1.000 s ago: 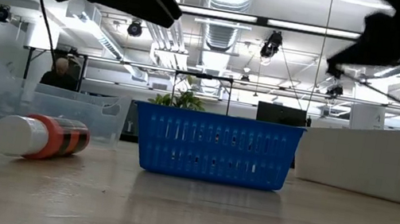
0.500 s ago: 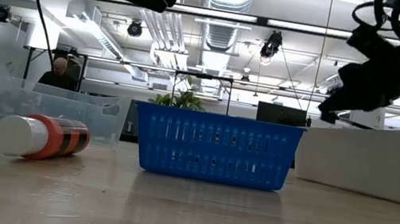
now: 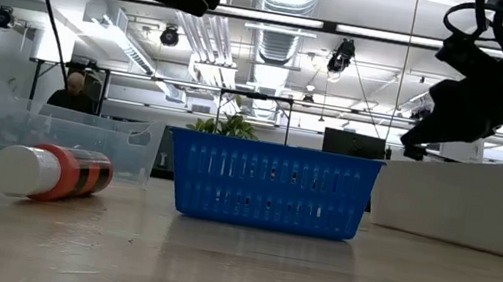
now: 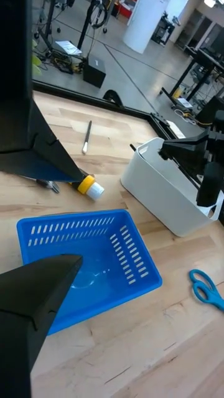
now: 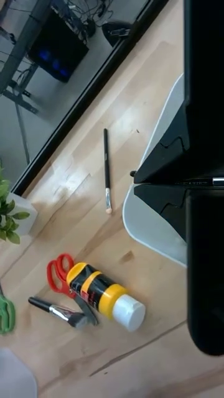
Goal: Pick & Place Paint Supplies
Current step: Put the eyelash brush in the white bin, then put the blush brush in the white bin
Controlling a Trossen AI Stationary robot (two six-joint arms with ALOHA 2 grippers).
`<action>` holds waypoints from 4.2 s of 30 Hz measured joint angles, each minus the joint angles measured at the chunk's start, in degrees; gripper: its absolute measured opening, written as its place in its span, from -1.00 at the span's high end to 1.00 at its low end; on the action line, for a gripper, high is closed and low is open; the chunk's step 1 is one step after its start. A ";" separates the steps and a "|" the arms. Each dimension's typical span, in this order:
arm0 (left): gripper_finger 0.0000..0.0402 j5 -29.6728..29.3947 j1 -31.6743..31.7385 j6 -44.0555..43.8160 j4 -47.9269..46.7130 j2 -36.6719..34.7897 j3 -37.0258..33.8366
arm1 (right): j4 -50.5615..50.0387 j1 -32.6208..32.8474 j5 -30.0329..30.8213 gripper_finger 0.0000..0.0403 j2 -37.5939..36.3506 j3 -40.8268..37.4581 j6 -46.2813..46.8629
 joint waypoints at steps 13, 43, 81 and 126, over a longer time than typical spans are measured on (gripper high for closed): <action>-0.03 0.20 -0.02 -1.45 -1.55 0.00 0.00 | -5.49 0.12 -3.19 0.96 0.00 -0.13 5.81; -0.03 -0.25 -0.02 -2.36 -4.84 0.00 0.00 | -2.33 0.24 -1.49 0.01 -0.35 0.04 3.88; -0.03 32.55 36.04 18.64 -16.72 2.74 8.07 | 6.64 0.51 -4.45 0.01 -0.35 0.06 -5.10; -0.01 44.44 40.54 24.74 -17.94 24.13 18.55 | 33.88 -7.08 -10.97 0.01 -7.63 0.37 -45.22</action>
